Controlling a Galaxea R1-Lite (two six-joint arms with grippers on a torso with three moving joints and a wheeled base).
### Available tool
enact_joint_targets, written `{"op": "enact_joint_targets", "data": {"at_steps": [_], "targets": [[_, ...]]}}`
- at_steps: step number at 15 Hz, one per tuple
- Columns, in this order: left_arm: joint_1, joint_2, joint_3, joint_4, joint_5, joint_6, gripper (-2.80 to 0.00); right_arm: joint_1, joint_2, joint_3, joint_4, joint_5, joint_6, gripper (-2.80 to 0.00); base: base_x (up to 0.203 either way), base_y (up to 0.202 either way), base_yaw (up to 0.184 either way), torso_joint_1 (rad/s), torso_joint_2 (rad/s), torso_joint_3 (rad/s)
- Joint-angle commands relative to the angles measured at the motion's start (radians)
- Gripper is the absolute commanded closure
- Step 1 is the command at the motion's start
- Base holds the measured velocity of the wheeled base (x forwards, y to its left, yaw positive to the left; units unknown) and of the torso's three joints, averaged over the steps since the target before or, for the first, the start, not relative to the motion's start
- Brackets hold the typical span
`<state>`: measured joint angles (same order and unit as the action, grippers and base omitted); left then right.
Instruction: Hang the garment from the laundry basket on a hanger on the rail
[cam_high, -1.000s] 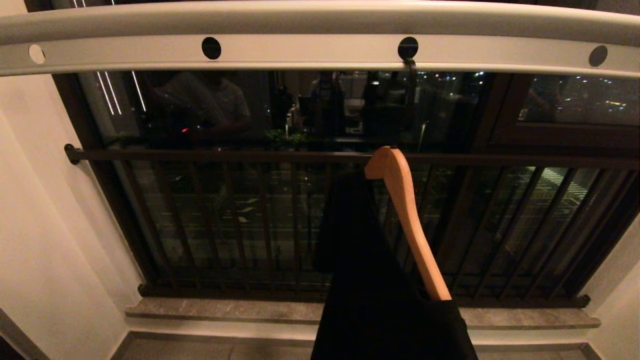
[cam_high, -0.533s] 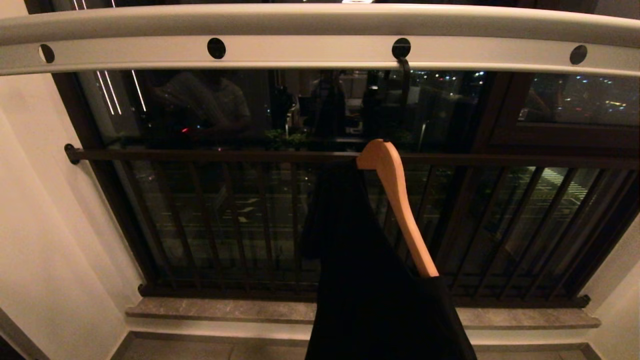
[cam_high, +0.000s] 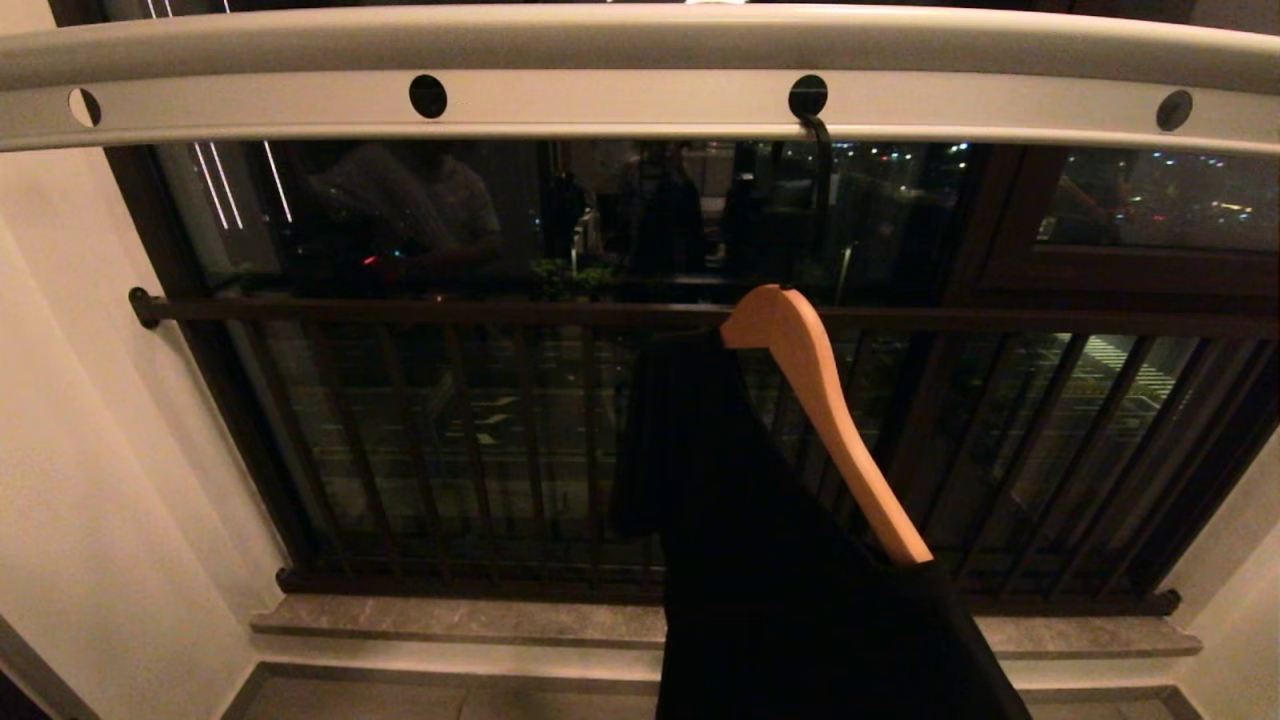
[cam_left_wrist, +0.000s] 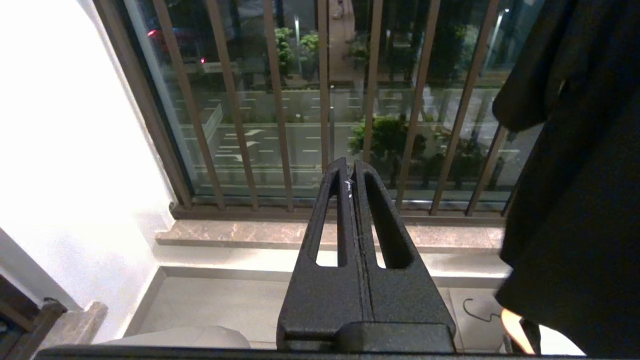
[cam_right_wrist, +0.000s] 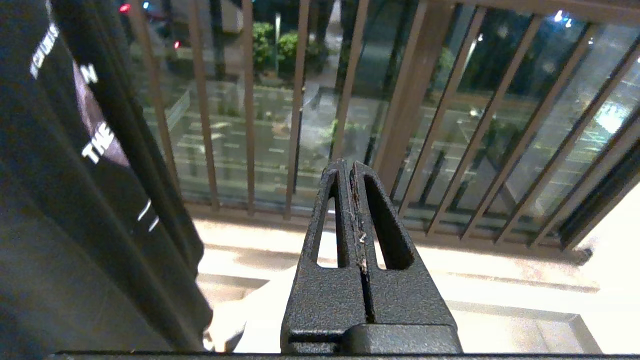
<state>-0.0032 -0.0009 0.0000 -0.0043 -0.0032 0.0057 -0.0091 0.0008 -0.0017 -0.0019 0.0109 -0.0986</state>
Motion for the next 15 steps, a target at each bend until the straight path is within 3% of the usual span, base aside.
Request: {"op": "enact_joint_targets", "data": {"at_steps": [1,15], "targets": [[0.000,0.001,0.002,0.000,0.000,0.000,0.00,0.000,-0.001,0.002,-0.003,0.005,-0.010,0.00,0.000,0.000,0.000,0.000,0.00,0.000],[0.000,0.001,0.002,0.003,0.000,0.008,0.00,0.000,-0.001,0.002,-0.004,0.008,-0.020,0.00,0.000,0.000,0.000,-0.017,0.04,0.021]]}}
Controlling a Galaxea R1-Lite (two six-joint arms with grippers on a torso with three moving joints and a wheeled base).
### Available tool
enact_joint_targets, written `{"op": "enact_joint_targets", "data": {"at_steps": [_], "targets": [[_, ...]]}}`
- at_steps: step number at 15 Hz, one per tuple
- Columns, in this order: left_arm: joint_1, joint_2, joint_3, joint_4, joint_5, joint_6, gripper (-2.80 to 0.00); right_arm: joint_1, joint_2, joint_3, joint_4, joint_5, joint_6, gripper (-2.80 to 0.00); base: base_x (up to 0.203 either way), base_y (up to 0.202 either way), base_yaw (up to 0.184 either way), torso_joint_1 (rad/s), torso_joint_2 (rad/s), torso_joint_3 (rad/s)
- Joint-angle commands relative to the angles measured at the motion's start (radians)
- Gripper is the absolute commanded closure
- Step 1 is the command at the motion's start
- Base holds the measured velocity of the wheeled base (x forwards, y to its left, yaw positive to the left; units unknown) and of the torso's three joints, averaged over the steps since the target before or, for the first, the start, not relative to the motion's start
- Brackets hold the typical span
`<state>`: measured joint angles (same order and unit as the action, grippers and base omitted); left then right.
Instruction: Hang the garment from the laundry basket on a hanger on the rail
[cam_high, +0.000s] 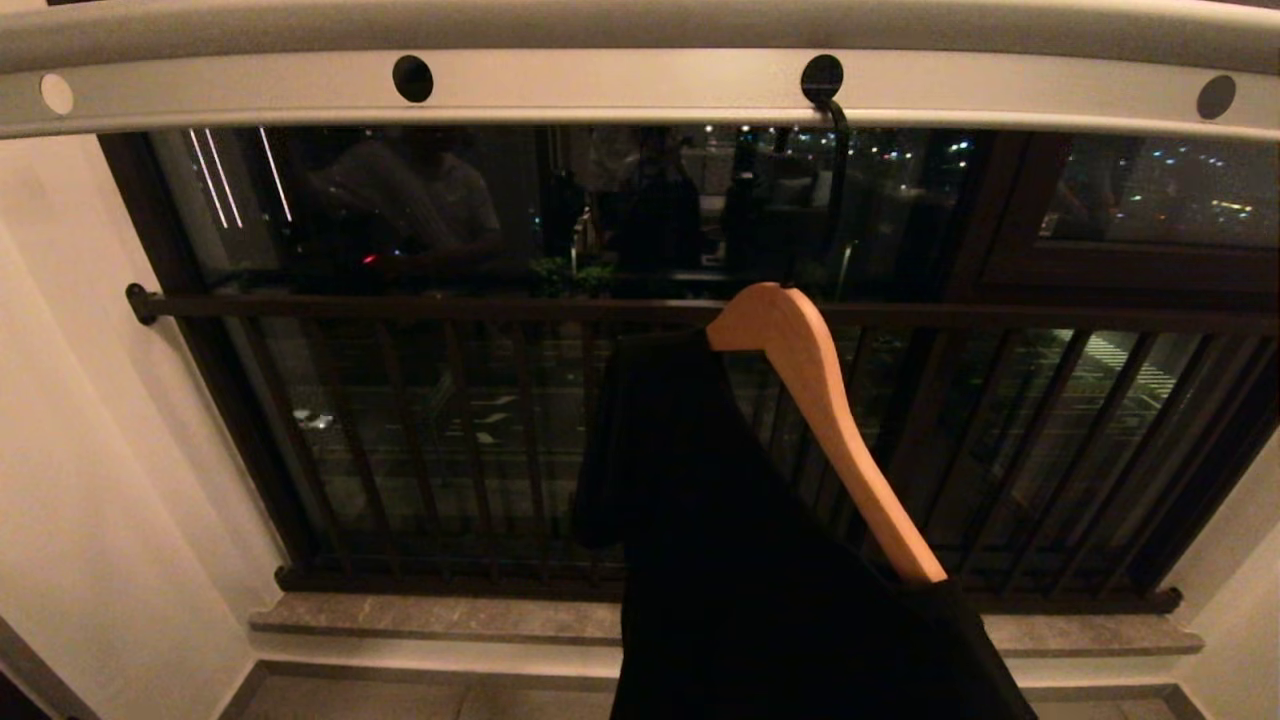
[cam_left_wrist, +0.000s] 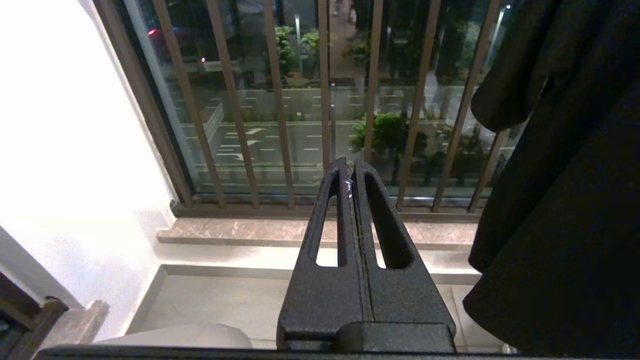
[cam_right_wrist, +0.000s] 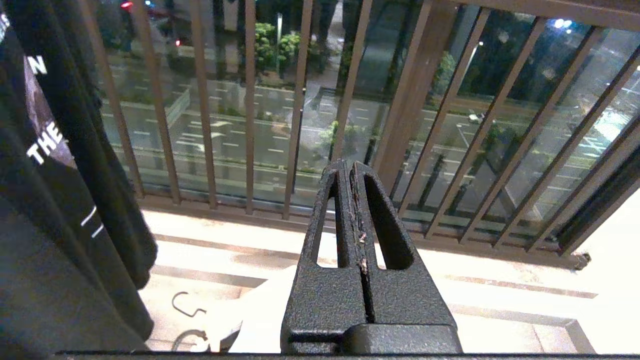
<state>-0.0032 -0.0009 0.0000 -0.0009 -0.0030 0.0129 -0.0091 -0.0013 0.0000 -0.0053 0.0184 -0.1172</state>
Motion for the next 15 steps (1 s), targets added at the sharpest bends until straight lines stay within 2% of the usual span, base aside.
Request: {"op": "enact_joint_targets", "data": {"at_steps": [1,15], "targets": [[0.000,0.001,0.002,-0.002,0.000,0.000,0.00,0.000,0.001,0.000,-0.001,0.001,-0.001,0.00,0.000,0.000,0.000,-0.063,0.12,0.068],[0.000,0.001,0.002,-0.004,0.000,-0.001,0.00,0.000,0.001,0.000,-0.001,0.002,-0.004,0.00,0.000,0.000,0.000,-0.099,0.22,0.118]]}}
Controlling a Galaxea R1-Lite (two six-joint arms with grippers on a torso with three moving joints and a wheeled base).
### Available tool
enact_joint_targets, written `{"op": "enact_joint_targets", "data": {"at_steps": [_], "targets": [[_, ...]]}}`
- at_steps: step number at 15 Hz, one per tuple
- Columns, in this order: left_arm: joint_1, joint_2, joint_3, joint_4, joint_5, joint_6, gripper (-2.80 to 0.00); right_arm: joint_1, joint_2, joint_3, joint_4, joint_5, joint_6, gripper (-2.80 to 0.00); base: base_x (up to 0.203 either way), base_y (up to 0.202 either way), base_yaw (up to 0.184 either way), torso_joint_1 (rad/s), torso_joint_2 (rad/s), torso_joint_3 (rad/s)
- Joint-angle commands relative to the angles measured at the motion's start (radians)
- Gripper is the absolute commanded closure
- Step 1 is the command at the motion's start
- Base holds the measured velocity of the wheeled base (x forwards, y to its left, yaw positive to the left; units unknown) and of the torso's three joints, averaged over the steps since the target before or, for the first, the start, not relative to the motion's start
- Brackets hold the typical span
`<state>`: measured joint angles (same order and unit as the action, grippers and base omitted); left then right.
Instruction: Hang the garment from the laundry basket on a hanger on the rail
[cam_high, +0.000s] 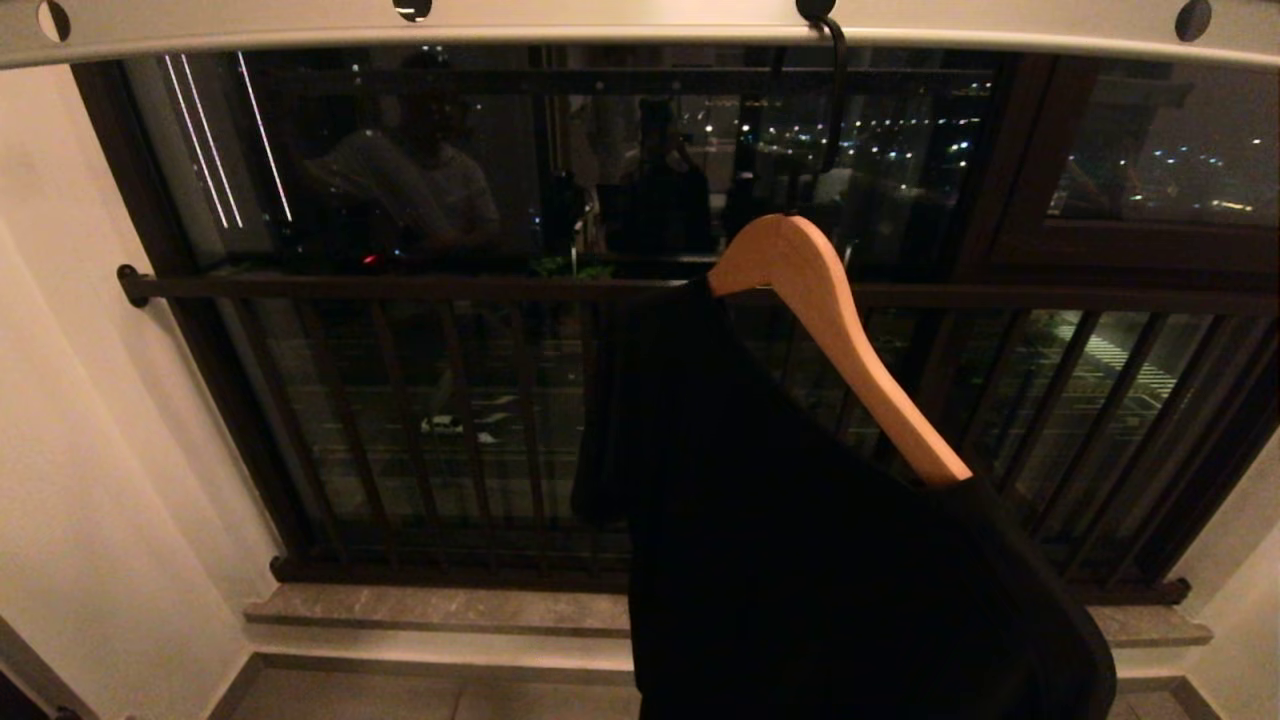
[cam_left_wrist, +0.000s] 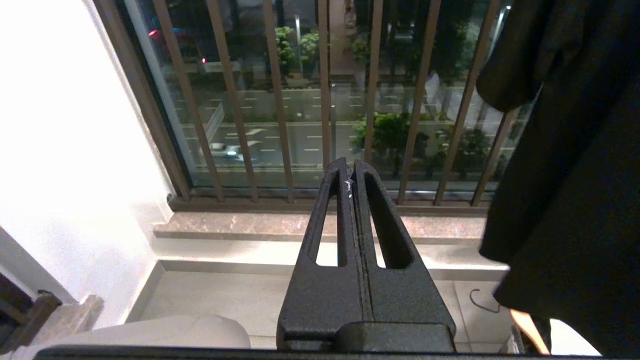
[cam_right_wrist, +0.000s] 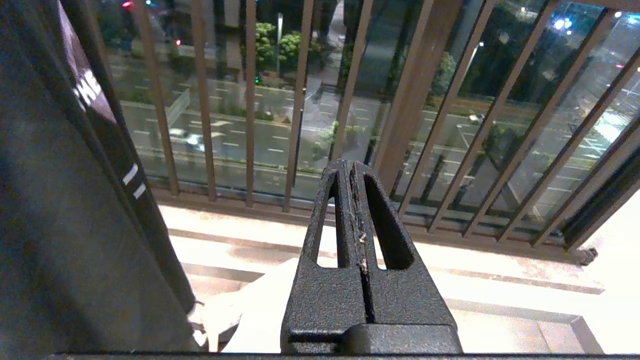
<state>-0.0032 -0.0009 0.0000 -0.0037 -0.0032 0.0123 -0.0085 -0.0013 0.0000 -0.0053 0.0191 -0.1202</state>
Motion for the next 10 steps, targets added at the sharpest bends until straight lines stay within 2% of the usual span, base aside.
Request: {"op": "enact_joint_targets", "data": {"at_steps": [1,10], "targets": [[0.000,0.001,0.002,-0.001,0.000,0.000,0.00,0.001,0.001,0.000,-0.001,0.001,-0.001,0.00,0.000,0.000,0.000,-0.129,0.30,0.165],[0.000,0.001,0.002,-0.001,0.002,-0.005,0.00,-0.001,0.001,0.000,-0.001,0.001,-0.003,0.00,0.000,0.000,0.000,-0.140,0.32,0.172]]}}
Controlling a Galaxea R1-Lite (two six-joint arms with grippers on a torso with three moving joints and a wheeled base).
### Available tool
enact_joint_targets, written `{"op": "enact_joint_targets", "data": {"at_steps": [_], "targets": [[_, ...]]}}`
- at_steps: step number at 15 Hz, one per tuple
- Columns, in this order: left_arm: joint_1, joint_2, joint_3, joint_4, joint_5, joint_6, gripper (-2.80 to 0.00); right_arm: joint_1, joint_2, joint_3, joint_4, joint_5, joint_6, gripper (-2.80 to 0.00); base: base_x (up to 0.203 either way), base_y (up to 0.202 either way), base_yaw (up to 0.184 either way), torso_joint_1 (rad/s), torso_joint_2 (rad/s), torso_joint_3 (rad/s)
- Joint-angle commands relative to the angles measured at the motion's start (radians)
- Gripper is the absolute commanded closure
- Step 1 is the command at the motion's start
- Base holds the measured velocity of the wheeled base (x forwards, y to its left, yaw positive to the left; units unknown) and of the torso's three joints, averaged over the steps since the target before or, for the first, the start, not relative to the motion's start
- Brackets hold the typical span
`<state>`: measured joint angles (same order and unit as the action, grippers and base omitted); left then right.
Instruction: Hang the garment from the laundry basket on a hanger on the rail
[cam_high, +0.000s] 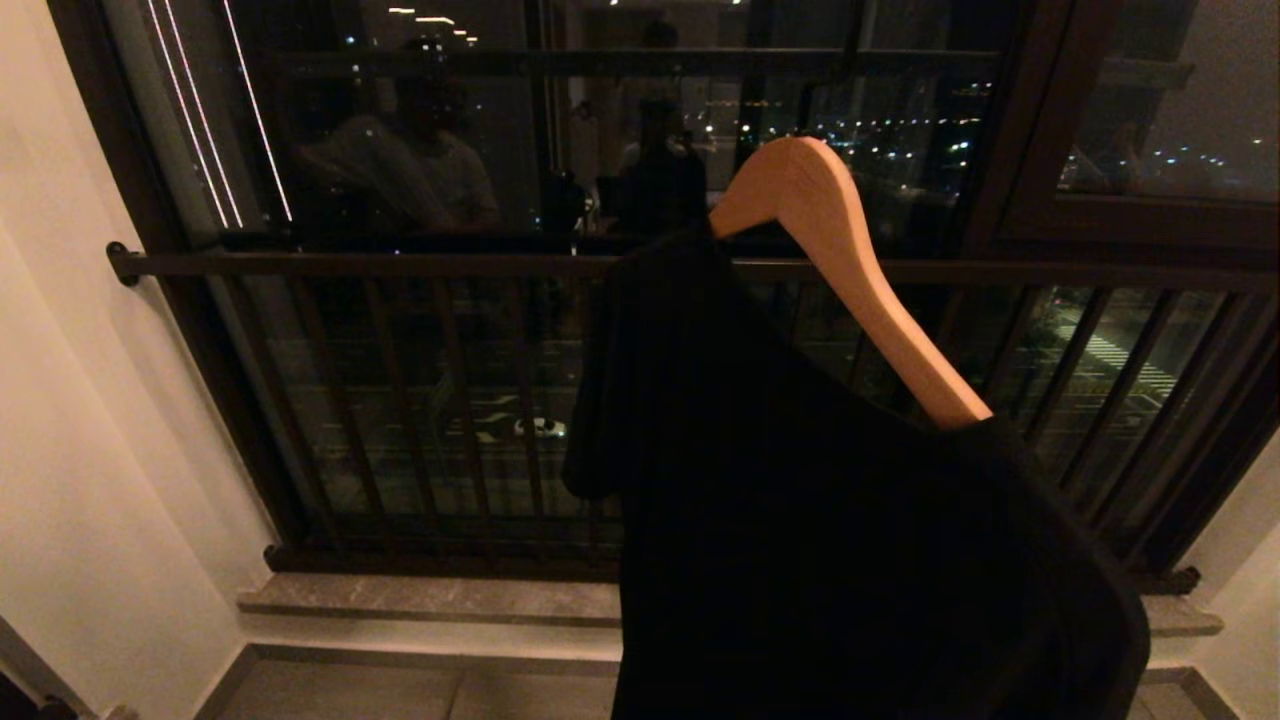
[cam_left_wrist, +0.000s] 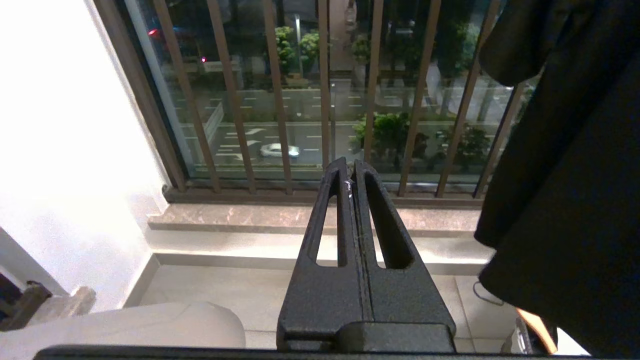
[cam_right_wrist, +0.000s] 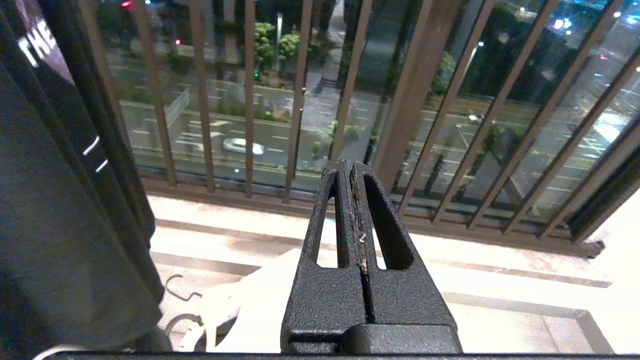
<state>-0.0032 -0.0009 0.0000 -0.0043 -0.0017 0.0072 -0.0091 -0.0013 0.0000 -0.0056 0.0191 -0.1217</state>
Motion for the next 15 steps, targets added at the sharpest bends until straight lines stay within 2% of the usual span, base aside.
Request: {"op": "enact_joint_targets", "data": {"at_steps": [1,10,15], "targets": [[0.000,0.001,0.002,0.000,0.000,0.000,0.00,0.000,0.001,0.000,-0.001,-0.001,-0.001,0.00,0.000,0.000,0.000,-0.149,0.33,0.188],[0.000,0.001,0.002,0.000,-0.001,0.000,0.00,0.001,0.001,0.000,-0.001,0.001,0.002,0.00,0.000,0.000,0.000,-0.149,0.35,0.197],[0.000,0.001,0.002,0.000,-0.001,0.000,0.00,0.000,0.001,0.000,-0.001,0.001,0.002,0.00,0.000,0.000,0.000,-0.208,0.51,0.297]]}}
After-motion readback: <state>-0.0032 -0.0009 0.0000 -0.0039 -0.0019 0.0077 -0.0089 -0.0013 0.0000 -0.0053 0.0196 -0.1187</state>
